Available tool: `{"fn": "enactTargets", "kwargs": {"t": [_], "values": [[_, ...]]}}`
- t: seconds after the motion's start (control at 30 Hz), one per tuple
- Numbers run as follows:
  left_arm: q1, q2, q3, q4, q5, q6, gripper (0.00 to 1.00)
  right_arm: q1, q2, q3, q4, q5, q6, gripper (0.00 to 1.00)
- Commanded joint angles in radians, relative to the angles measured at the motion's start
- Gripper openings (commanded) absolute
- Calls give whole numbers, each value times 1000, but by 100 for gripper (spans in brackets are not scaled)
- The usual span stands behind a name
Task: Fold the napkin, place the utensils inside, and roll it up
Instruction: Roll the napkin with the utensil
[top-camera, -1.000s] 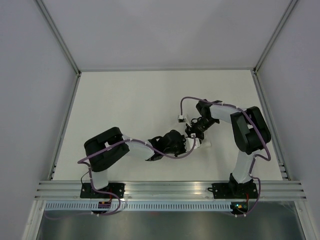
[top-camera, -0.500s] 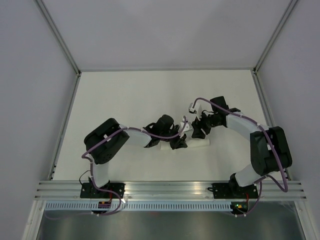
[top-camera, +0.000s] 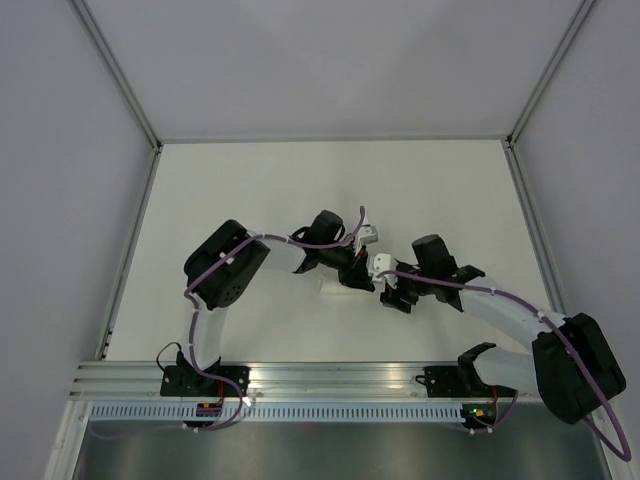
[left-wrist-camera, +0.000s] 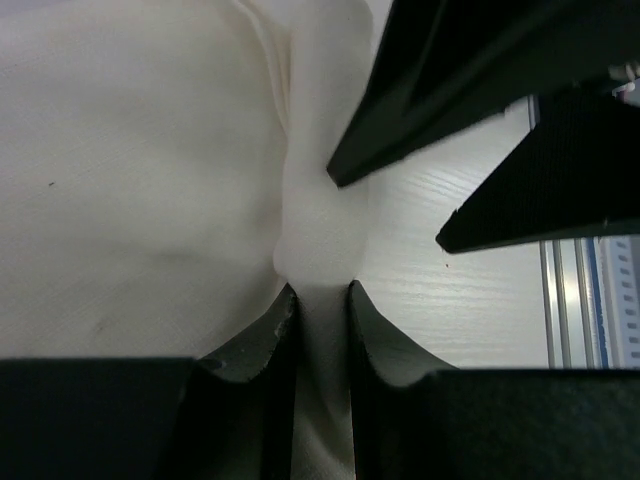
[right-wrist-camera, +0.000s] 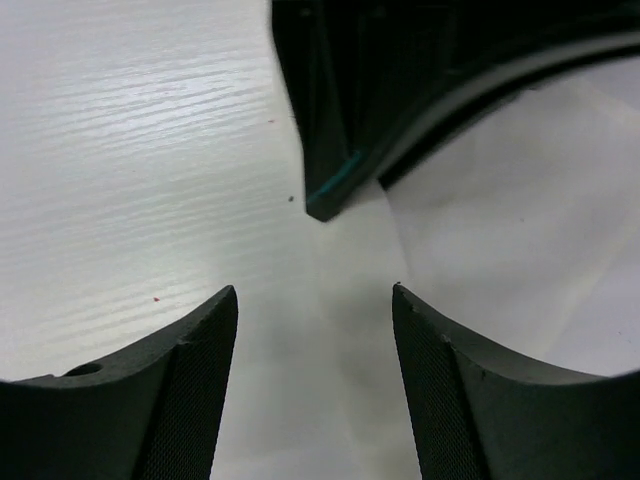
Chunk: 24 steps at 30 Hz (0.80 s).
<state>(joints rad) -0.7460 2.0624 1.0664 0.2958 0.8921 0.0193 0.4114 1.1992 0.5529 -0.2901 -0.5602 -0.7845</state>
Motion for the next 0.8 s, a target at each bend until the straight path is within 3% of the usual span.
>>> {"fn": "enactTargets", "kwargs": {"t": [0.0,0.23,0.43,0.53,0.63,0.77], "values": [[4,100,-39,-210,-32,-9,2,92,-39,-56,149,132,-18,69],[8,123,-10,-242,-35,-9,2,176,-6,-93,224,224,-2,69],[10,139,3,-244,-28,-50,2,227,60,-110,272,279,2,62],[13,142,4,-244,-24,-51,2,242,85,-120,310,318,7,56],[17,142,3,-245,-13,-47,2,245,121,-125,327,347,5,40],[27,128,1,-242,-10,-58,12,245,145,-140,344,356,8,30]]}}
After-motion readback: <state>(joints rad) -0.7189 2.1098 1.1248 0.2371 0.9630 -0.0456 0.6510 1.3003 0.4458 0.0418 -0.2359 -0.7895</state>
